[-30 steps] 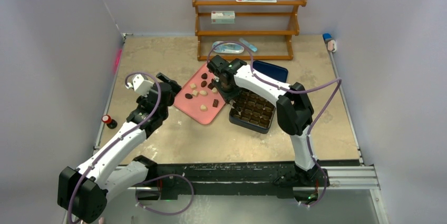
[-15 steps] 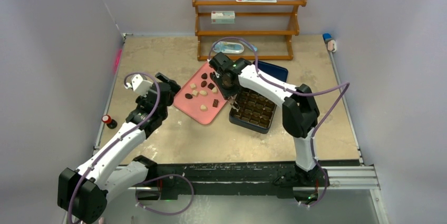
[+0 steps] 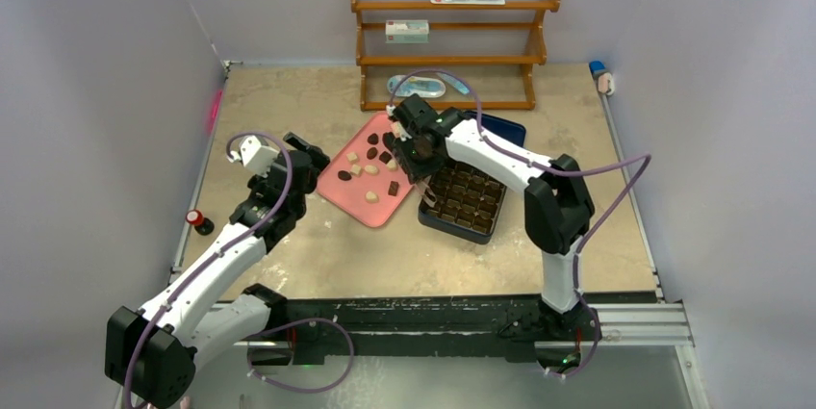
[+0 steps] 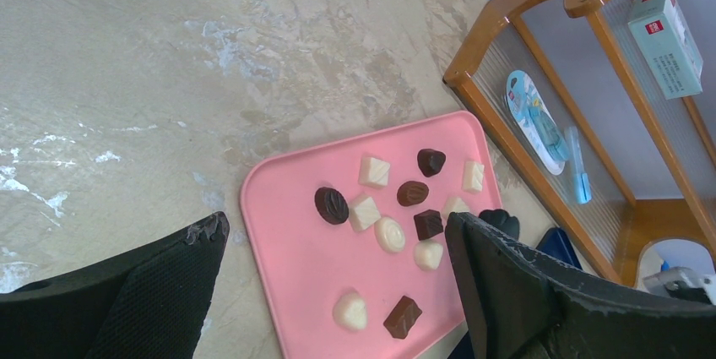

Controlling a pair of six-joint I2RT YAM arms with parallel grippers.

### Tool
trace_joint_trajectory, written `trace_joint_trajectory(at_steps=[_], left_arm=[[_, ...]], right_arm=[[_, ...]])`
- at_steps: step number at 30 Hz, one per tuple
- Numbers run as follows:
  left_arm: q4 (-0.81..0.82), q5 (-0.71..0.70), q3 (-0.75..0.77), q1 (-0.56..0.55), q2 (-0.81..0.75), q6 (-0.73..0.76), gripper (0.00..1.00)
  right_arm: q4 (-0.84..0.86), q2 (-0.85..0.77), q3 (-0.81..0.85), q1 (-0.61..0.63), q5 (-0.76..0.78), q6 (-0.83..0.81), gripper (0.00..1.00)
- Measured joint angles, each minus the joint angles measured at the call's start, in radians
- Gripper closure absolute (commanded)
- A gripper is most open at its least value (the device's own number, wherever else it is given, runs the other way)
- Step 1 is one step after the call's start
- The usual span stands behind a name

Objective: Pack the chocolate
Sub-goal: Pick up the fake chocolate from the plate.

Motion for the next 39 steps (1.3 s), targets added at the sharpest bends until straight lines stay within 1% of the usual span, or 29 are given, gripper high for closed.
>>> trace_joint_trajectory(at_steps=[8, 17, 22, 31, 32, 33, 35, 39], left_arm=[[0.0, 0.0, 0.0, 0.0, -0.001, 0.0, 0.0], [0.0, 0.0, 0.0, 0.002, -0.005, 0.0, 0.0], [0.0, 0.0, 0.0, 0.005, -0.005, 0.0, 0.0], [0.0, 0.007, 0.0, 0.005, -0.005, -0.001, 0.0], [0.0, 0.008, 0.0, 0.005, -0.005, -0.001, 0.0], [0.0, 0.01, 0.0, 0.005, -0.005, -0.002, 0.0], [0.0, 0.014, 0.0, 0.005, -0.005, -0.006, 0.0], [-0.001, 0.018, 0.0, 0.005, -0.005, -0.008, 0.0]], right_arm=[[0.07, -0.063, -0.027, -0.069, -0.078, 0.029, 1.0], [0.114, -0.085, -0.048, -0.077, -0.127, 0.035, 1.0], [0.106, -0.085, -0.049, -0.077, -0.116, 0.034, 1.0], [0.028, -0.083, -0.031, -0.069, -0.054, 0.002, 1.0], [0.022, -0.083, -0.031, -0.064, -0.046, -0.002, 0.99], [0.015, -0.083, -0.031, -0.06, -0.045, -0.007, 0.94], [-0.002, -0.08, -0.023, -0.049, -0.04, -0.018, 0.89], [-0.028, -0.06, 0.004, -0.031, -0.039, -0.04, 0.84]])
